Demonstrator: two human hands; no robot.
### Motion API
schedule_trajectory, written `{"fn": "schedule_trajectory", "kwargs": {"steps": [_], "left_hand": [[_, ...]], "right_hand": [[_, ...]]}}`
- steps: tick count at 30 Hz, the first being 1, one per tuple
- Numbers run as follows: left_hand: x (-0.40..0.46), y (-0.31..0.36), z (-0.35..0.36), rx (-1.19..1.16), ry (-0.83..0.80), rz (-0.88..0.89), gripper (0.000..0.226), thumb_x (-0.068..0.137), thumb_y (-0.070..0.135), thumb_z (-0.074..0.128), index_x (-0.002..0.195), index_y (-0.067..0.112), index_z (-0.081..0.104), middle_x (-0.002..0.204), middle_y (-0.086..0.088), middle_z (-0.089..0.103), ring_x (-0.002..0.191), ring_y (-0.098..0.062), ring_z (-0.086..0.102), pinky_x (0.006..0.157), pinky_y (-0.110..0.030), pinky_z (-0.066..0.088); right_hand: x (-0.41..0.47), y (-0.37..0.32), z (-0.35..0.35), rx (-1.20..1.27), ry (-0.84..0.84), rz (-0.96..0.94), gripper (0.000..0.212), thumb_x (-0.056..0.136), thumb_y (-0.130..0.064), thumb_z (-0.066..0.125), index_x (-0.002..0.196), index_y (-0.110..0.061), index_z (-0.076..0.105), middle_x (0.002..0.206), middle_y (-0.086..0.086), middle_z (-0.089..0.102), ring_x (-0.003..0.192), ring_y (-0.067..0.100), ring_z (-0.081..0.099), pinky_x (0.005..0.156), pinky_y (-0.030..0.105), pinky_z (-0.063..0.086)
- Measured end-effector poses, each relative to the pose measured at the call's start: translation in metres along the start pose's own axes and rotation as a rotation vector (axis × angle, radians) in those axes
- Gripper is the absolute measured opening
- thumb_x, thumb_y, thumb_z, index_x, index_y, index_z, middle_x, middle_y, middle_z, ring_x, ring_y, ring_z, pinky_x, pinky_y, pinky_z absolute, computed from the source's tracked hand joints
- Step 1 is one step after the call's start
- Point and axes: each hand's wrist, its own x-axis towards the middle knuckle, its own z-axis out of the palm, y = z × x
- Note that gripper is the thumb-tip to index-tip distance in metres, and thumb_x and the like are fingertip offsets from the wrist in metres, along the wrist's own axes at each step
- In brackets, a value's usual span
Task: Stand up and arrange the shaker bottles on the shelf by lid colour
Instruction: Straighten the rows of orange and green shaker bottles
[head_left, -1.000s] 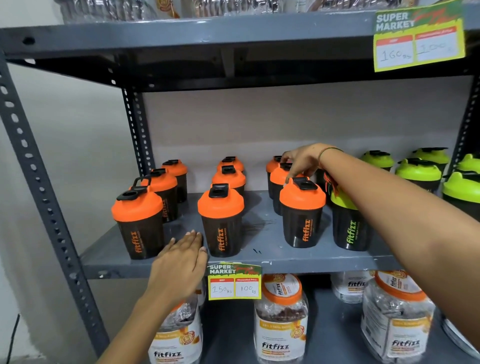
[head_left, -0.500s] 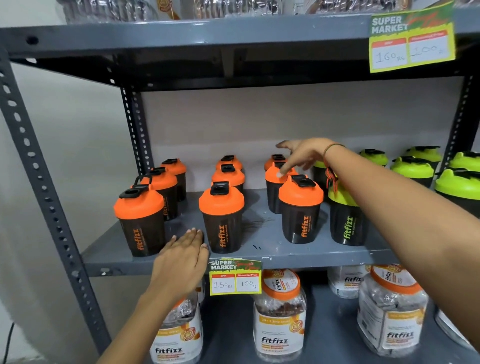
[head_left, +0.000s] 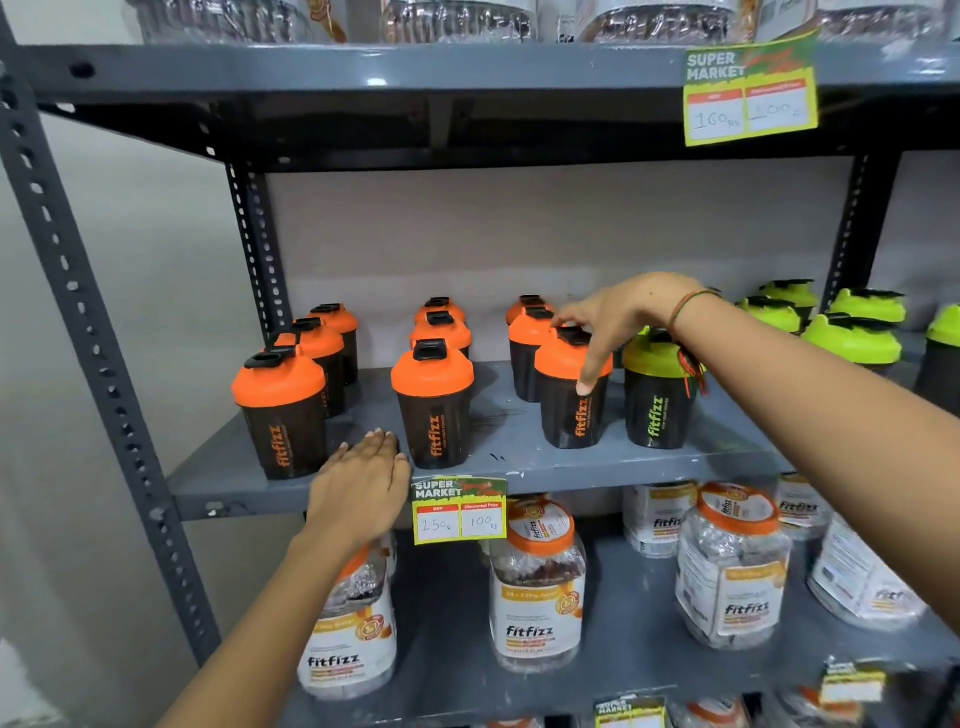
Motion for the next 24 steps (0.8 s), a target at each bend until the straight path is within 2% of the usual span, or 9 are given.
{"fn": "schedule_trajectory", "kwargs": {"steps": [4, 11, 21, 24], "left_hand": [[0.0, 0.0, -0.001, -0.007, 0.002, -0.008, 0.054, 0.1, 0.032, 0.021, 0.145, 0.007, 0.035, 0.154, -0.011, 0.035, 0.143, -0.019, 0.03, 0.119, -0.037, 0.019], [-0.001, 0.002, -0.001, -0.009, 0.014, -0.011, 0.053, 0.1, 0.032, 0.022, 0.144, 0.007, 0.036, 0.153, -0.011, 0.037, 0.142, -0.02, 0.032, 0.118, -0.038, 0.021], [-0.001, 0.001, -0.001, -0.02, 0.026, -0.012, 0.054, 0.1, 0.033, 0.021, 0.144, 0.007, 0.037, 0.152, -0.012, 0.038, 0.142, -0.021, 0.033, 0.118, -0.039, 0.022], [-0.001, 0.001, -0.001, -0.02, 0.035, -0.011, 0.053, 0.1, 0.032, 0.022, 0.143, 0.006, 0.039, 0.152, -0.012, 0.039, 0.141, -0.021, 0.034, 0.117, -0.039, 0.023]], "right_hand": [[0.0, -0.004, 0.011, -0.034, 0.069, -0.001, 0.118, 0.064, -0.052, 0.086, 0.157, -0.029, 0.016, 0.16, 0.003, 0.031, 0.142, 0.027, 0.036, 0.11, 0.04, 0.036], [-0.003, -0.009, 0.016, -0.041, 0.14, -0.002, 0.109, 0.064, -0.057, 0.083, 0.152, -0.02, 0.031, 0.148, 0.005, 0.046, 0.13, 0.026, 0.048, 0.103, 0.039, 0.044], [-0.009, -0.022, 0.015, -0.012, 0.138, -0.005, 0.113, 0.062, -0.061, 0.082, 0.153, -0.022, 0.029, 0.148, 0.005, 0.045, 0.128, 0.027, 0.048, 0.096, 0.037, 0.045], [-0.01, -0.023, 0.017, 0.001, 0.15, 0.005, 0.112, 0.063, -0.06, 0.082, 0.154, -0.022, 0.028, 0.149, 0.005, 0.044, 0.13, 0.027, 0.047, 0.098, 0.039, 0.045]]}}
